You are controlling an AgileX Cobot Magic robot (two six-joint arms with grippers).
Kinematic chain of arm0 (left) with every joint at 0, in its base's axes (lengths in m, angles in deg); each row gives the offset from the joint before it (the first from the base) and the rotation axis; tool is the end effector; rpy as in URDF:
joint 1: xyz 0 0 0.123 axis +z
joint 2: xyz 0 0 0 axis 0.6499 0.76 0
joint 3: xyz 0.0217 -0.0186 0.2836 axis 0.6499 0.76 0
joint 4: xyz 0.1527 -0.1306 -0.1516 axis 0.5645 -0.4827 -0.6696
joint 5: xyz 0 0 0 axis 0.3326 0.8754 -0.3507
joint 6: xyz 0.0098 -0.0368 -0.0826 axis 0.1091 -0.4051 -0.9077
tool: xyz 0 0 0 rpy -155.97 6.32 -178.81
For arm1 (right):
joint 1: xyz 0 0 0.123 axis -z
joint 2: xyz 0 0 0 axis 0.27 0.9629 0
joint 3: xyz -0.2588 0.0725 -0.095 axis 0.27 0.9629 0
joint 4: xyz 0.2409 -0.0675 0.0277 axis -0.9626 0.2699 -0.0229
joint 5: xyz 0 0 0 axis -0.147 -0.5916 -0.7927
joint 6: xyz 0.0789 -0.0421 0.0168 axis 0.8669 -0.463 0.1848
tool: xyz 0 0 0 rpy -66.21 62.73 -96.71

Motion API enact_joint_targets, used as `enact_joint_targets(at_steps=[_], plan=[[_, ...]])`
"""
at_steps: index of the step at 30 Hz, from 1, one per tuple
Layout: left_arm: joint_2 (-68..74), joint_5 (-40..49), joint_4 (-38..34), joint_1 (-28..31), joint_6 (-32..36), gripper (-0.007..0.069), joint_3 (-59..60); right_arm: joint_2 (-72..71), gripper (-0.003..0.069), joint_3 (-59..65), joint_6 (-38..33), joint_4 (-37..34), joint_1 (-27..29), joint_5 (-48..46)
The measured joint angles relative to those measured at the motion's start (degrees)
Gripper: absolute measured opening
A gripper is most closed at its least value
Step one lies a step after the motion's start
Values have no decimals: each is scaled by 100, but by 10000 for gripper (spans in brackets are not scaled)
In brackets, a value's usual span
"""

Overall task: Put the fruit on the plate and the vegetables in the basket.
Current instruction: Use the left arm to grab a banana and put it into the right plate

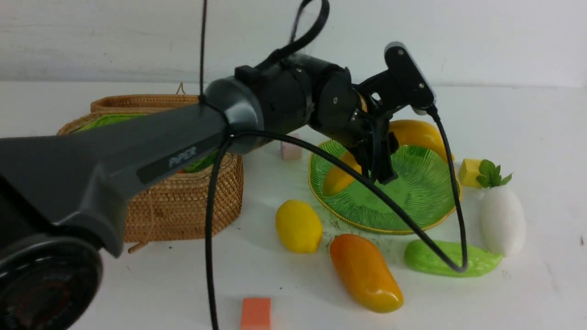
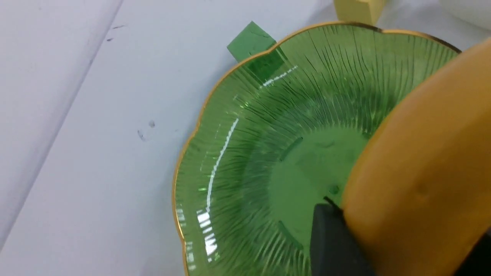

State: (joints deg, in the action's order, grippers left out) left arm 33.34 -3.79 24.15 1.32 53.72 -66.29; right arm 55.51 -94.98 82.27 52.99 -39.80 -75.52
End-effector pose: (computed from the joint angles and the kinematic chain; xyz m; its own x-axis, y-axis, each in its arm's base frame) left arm 0.3893 -0.3214 0.2736 -0.0343 0.7126 -0.7007 0.7902 0.4486 0.4176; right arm 0.0285 0.0120 0.4411 -0.3213 -0.0869 -0.9430 -0.3858 0.9214 0.0465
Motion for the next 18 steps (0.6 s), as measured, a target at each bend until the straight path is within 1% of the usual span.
enact_joint_targets(at_steps=[5, 8, 11, 14, 15, 16, 18], plan=[[482, -936, 0, -5, 834, 303, -88, 0, 231, 0, 4, -7, 0, -48], [649, -1248, 0, -11, 1029, 303, -88, 0, 233, 0, 11, -12, 0, -111], [714, -1284, -23, -15, 1044, 311, -88, 0, 233, 0, 13, -14, 0, -174], [743, -1356, -70, -15, 1059, 380, -88, 0, 233, 0, 13, -14, 0, -265], [743, -1385, -70, -15, 1063, 417, -88, 0, 233, 0, 13, -19, 0, -278], [743, -1432, -76, -15, 1063, 479, -88, 0, 233, 0, 13, -19, 0, -303], [743, -1466, -88, -15, 1063, 527, -99, 0, 233, 0, 13, -19, 0, -326]])
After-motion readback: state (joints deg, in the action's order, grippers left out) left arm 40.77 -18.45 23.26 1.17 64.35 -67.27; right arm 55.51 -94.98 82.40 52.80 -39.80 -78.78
